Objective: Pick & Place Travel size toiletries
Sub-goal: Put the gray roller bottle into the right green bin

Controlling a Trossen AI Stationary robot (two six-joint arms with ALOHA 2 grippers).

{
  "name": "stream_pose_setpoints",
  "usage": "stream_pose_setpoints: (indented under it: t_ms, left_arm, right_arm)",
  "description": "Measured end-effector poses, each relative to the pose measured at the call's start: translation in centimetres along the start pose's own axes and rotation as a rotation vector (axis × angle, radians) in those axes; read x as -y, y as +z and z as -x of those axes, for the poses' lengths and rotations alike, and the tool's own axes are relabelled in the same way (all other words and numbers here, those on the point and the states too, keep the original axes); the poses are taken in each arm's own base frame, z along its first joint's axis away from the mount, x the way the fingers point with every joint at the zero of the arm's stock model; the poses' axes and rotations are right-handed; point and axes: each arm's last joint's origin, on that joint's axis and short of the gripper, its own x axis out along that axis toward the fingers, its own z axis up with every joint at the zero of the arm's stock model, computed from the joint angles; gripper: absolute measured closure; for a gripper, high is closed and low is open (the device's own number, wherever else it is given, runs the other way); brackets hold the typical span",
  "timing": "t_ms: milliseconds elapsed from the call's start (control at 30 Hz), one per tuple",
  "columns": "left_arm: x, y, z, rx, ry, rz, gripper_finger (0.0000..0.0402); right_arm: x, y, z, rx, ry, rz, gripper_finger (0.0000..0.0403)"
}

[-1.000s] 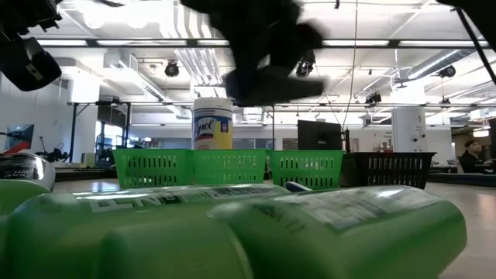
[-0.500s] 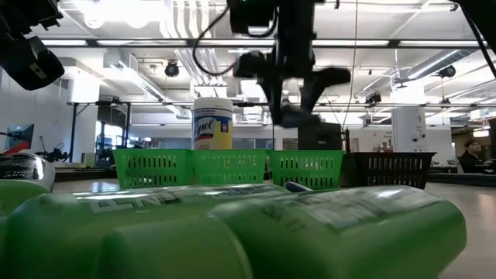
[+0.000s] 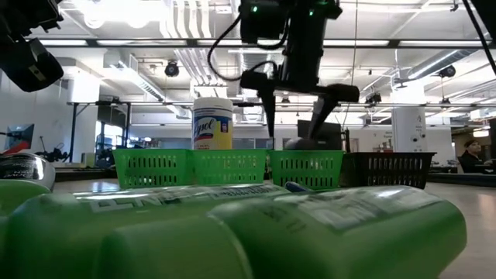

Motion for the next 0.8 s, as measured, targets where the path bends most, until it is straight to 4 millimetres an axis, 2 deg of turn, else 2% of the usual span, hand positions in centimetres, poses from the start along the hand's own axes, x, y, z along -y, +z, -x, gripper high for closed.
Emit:
stream_pose_setpoints:
  t_ms: [133,233,333,467,600,800]
  left_arm:
    - [0.0,0.0,0.0,0.005,0.007,0.0,0.0219]
    - [0.0,-0.1,0.0,-0.014,-0.015,-0.003,0.0219]
    - [0.0,-0.3,-0.4,-0.06,-0.028,-0.045,0.0219]
    - [-0.3,-0.9,-1.7,-0.123,-0.031,-0.197,0.0219]
    - [0.4,-0.8,-3.6,-0.169,-0.173,-0.238,0.0219]
    - [0.9,0.0,-6.5,-0.135,-0.139,-0.45,0.0221]
  right_arm:
    - [0.2,0.3,0.8,0.026,0.017,0.025,0.0074]
    - [-0.5,-0.6,2.2,0.034,0.082,0.155,0.0074]
    - [-1.3,-2.6,4.3,0.021,0.161,0.358,0.0082]
    - [-2.0,-6.3,6.5,-0.006,0.279,0.586,0.0097]
    - [-2.0,-9.2,8.2,-0.027,0.337,0.571,0.0106]
    - [-1.4,-12.1,9.2,-0.011,0.352,0.487,0.0095]
